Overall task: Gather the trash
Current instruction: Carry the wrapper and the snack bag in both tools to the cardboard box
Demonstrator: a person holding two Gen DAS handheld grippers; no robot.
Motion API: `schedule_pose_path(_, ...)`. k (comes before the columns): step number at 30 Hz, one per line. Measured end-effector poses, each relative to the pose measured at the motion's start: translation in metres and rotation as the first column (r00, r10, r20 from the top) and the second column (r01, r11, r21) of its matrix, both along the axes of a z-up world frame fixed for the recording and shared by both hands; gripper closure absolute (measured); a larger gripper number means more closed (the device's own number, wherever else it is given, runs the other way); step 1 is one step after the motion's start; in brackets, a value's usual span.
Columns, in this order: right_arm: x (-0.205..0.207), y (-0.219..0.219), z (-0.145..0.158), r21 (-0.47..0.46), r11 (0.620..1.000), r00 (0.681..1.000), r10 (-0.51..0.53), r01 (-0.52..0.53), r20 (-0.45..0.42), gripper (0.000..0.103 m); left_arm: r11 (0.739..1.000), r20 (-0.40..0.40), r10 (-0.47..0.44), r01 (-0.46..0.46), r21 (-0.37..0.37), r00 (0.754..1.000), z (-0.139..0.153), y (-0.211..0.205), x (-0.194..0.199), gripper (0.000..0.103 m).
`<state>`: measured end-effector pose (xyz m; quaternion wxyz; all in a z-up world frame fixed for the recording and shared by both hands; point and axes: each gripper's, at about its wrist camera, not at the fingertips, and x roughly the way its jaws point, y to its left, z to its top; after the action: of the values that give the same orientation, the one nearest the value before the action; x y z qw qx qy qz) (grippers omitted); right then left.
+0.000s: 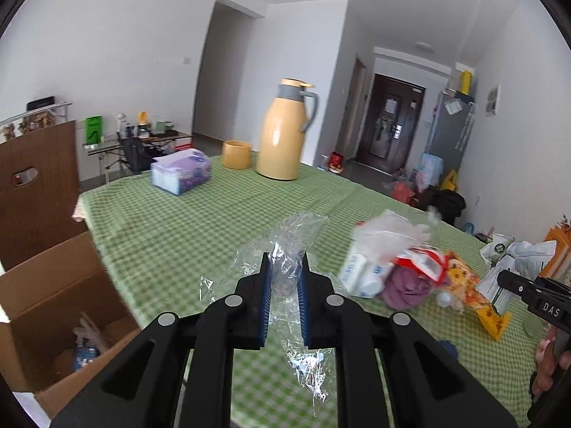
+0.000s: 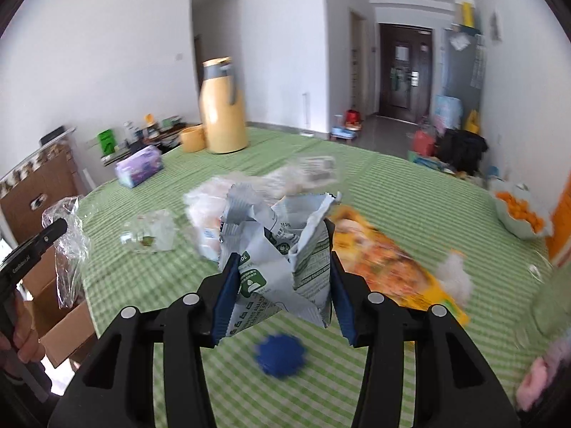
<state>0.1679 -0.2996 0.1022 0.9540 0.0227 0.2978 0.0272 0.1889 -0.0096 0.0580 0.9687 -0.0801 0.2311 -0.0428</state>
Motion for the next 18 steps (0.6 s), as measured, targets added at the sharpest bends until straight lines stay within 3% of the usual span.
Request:
schedule_pose_path(4, 0.027, 0.052, 0.000, -0.014, 0.994, 0.994, 0.109, -0.109, -0.007, 0.056, 0.992, -0.006, 0.124, -0.124, -0.009, 0.992, 0.000, 0.056, -0.007, 0.092)
schedule_pose_path(9, 0.059, 0.135, -0.004, -0.017, 0.962, 0.961, 0.274, -0.274, -0.030, 0.056, 0.951, -0.020, 0.310, -0.310, 0.013, 0.950, -0.002, 0.142, -0.031, 0.092)
schedule_pose_path(14, 0.079, 0.238, -0.011, 0.003, 0.888, 0.887, 0.459, -0.460, -0.054, 0.056, 0.856, -0.050, 0.518, -0.517, 0.017, 0.854, -0.006, 0.234, -0.072, 0.092)
schedule_pose_path(18, 0.083, 0.325, -0.019, 0.036, 0.797, 0.793, 0.604, -0.603, -0.081, 0.055, 0.780, -0.076, 0.625, -0.626, 0.023, 0.777, -0.016, 0.289, -0.102, 0.092)
